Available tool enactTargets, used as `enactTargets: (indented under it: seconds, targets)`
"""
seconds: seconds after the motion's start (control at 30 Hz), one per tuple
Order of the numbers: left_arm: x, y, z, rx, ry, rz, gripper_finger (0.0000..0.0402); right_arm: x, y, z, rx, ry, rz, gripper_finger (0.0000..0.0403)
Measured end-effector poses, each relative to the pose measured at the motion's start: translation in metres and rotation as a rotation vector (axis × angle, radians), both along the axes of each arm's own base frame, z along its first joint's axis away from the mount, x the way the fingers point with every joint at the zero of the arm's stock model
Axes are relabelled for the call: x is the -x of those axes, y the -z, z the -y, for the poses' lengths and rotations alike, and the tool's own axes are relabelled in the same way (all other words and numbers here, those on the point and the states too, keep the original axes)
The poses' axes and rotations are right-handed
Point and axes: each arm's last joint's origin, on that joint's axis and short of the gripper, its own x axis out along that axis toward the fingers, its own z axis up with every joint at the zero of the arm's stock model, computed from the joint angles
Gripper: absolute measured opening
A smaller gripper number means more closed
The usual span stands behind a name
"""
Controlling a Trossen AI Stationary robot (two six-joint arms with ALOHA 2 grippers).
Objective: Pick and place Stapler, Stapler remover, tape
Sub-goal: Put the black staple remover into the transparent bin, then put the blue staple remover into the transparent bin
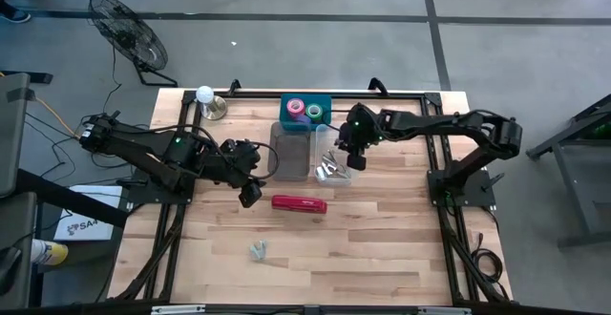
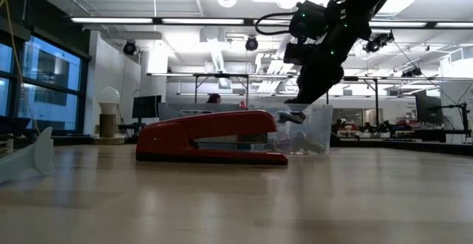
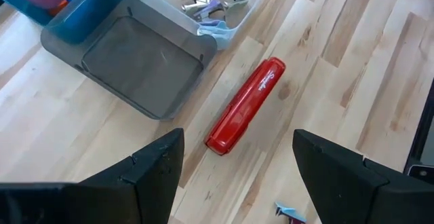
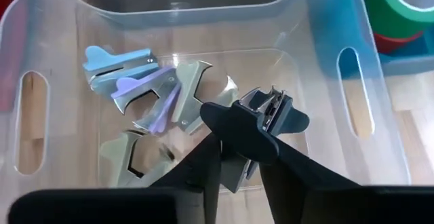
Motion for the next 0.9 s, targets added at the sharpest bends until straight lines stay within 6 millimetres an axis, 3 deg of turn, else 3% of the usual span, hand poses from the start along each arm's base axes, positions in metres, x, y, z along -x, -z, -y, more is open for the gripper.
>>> enactTargets:
  seconds: [0.4, 0.63, 0.9]
  targets:
    - [0.000, 0.000, 0.000, 0.013, -0.008, 0.002, 0.0271, 0.002, 0.001, 0.000, -0.045, 0.064, -0.017, 0.0163]
    - [0.000, 0.000, 0.000, 0.017, -0.011, 0.001, 0.0271, 0.004, -0.006, -0.001, -0.027, 0.094, 0.005, 0.0167]
    - [0.004, 0.002, -0.001, 0.035, -0.051, -0.033, 0.0271, 0.016, -0.033, -0.005, -0.061, 0.187, 0.104, 0.0167]
